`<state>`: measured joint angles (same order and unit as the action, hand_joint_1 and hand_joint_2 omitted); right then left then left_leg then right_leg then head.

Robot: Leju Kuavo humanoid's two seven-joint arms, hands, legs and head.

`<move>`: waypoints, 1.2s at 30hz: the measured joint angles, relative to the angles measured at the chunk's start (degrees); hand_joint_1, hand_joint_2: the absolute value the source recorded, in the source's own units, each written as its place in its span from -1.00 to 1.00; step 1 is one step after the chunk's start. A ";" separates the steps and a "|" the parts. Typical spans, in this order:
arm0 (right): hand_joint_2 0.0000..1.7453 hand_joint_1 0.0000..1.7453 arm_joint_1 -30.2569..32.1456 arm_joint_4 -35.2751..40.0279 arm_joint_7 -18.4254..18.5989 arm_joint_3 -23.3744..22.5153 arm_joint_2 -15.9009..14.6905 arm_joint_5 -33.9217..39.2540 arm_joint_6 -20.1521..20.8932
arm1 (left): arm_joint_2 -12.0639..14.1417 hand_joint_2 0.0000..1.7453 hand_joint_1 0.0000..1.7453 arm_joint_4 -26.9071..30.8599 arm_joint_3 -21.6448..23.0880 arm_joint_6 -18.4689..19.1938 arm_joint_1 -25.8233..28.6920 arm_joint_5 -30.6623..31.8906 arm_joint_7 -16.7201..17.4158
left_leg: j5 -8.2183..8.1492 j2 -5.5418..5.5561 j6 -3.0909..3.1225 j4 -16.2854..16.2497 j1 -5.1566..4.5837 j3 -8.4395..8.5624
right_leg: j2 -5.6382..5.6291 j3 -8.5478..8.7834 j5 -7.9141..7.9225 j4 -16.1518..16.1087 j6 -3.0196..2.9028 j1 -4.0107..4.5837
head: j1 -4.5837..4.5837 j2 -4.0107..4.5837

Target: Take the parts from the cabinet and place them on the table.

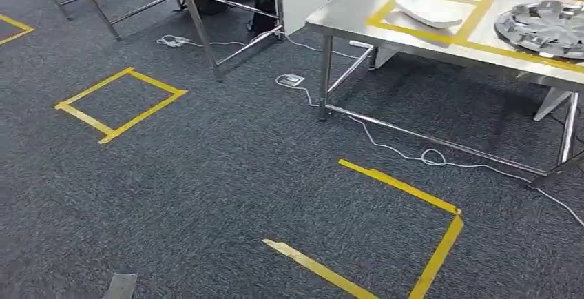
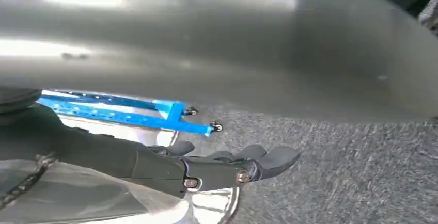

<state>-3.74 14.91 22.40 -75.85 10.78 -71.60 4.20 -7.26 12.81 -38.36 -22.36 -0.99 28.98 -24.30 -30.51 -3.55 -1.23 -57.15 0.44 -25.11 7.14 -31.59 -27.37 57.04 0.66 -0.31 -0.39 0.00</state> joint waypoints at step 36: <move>-1.00 -1.00 0.45 0.04 -0.41 0.26 0.74 -1.57 0.35 | -0.04 -1.00 -1.00 -0.07 -0.42 1.36 1.00 2.78 -1.62 | 3.26 1.65 2.10 0.77 0.19 -4.87 | -0.88 6.92 -5.87 -1.74 1.49 0.00 | -0.15 0.00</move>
<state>-3.28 14.95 21.99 -75.58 11.52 -73.18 4.55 -7.30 12.74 -38.77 -21.00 0.01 31.76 -25.92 -27.25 -1.91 0.87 -56.37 0.62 -29.98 6.25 -24.66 -33.24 55.30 2.16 -0.31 -0.54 0.00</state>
